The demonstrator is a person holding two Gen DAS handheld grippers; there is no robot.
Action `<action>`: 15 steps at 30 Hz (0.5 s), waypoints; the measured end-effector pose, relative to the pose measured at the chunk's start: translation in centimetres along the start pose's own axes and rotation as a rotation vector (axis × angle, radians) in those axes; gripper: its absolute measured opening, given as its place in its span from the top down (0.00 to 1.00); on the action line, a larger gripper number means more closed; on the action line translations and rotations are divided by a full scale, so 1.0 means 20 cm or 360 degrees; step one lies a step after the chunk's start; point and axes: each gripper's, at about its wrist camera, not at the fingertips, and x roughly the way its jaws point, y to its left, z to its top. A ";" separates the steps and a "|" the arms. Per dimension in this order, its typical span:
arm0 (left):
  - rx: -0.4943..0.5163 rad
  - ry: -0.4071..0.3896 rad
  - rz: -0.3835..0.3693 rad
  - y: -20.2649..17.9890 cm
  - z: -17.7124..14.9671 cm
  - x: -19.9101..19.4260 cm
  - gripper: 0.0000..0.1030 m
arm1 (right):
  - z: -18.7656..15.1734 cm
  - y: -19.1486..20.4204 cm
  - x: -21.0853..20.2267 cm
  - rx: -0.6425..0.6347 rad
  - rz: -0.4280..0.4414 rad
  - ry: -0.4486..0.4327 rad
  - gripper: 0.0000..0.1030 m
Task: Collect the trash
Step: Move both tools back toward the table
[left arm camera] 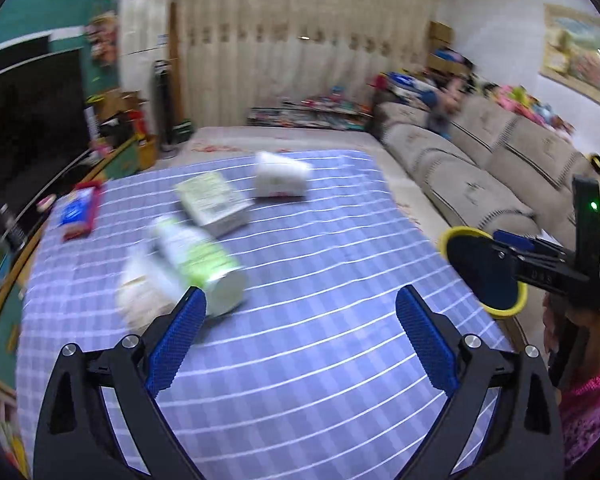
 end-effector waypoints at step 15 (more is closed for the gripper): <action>-0.0246 -0.0093 0.0228 0.51 -0.17 -0.25 0.07 | 0.13 1.01 0.44 -0.0391 0.0508 0.0170 0.39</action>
